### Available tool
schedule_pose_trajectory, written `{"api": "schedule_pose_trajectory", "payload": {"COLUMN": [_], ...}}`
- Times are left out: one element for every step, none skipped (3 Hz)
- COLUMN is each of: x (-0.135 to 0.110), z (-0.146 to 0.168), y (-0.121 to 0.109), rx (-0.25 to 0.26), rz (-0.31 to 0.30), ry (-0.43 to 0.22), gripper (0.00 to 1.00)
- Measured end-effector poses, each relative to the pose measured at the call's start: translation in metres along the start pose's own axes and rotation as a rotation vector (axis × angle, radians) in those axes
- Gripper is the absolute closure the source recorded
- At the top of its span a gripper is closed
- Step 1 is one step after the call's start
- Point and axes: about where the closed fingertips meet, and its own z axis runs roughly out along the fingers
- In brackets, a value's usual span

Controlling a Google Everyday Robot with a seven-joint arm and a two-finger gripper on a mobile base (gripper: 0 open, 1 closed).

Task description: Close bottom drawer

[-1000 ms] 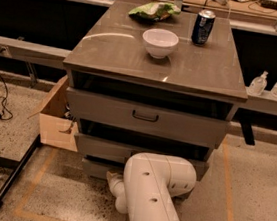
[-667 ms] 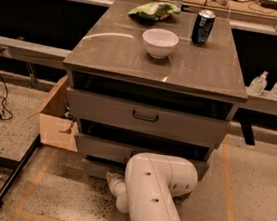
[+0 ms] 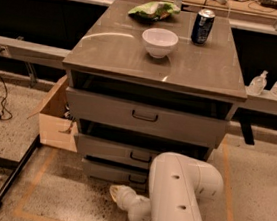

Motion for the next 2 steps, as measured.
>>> {"api": "schedule_pose_trajectory", "payload": {"x": [-0.0062,-0.0076], "z": [-0.0493,-0.045], "y": [0.0202,0.0208], "rx": [-0.118,-0.113], "rz": [0.087,0.079], "ry": [-0.002,-0.005], "gripper": [0.74,0.51]}}
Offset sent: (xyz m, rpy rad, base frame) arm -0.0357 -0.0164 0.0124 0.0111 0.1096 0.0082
